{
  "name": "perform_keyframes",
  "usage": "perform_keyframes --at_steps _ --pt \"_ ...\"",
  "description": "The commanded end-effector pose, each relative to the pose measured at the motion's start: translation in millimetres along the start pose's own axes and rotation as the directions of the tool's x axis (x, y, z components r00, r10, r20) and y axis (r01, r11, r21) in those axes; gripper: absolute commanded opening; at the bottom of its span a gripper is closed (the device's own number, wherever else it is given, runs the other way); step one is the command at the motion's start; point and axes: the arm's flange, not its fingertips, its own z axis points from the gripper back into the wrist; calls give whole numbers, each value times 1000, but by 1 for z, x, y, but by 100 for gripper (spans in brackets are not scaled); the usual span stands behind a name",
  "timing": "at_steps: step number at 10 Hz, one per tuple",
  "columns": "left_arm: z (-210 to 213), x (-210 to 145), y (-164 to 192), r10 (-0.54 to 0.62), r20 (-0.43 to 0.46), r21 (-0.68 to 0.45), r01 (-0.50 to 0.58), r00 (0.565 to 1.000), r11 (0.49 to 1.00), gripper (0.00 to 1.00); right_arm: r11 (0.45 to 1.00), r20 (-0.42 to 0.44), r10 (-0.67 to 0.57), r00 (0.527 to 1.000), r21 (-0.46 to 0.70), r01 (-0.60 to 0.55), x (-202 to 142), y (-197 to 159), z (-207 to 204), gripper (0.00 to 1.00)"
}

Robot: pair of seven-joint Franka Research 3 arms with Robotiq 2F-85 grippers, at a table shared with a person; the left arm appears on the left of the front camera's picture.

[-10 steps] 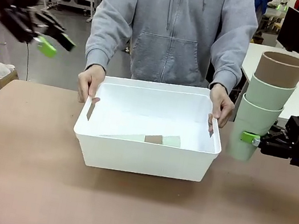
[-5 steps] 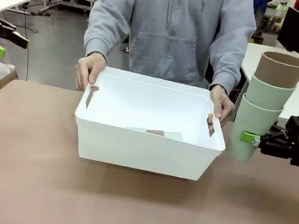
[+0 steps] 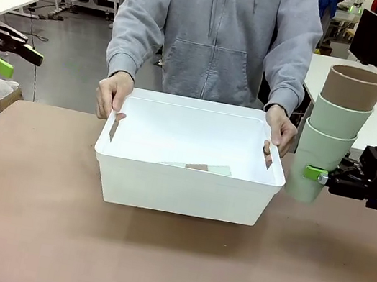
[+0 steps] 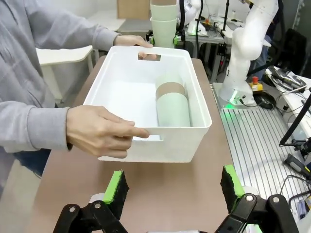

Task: Stack the cups and store them in the basket.
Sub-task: Place the stack of Reusable plastic cups into the Pantry Basket.

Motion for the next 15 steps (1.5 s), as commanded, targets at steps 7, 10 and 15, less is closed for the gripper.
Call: perform_keyframes --at_steps 7,10,15 --pt "4 2 0 14 -15 3 -14 1000 1000 100 1000 8 18 1000 -5 -18 4 -1 -1 84" --pt "4 2 0 14 -15 3 -14 1000 1000 100 1000 8 18 1000 -5 -18 4 -1 -1 84" --pt "4 2 0 14 -15 3 -14 1000 1000 100 1000 8 18 1000 -5 -18 4 -1 -1 84"
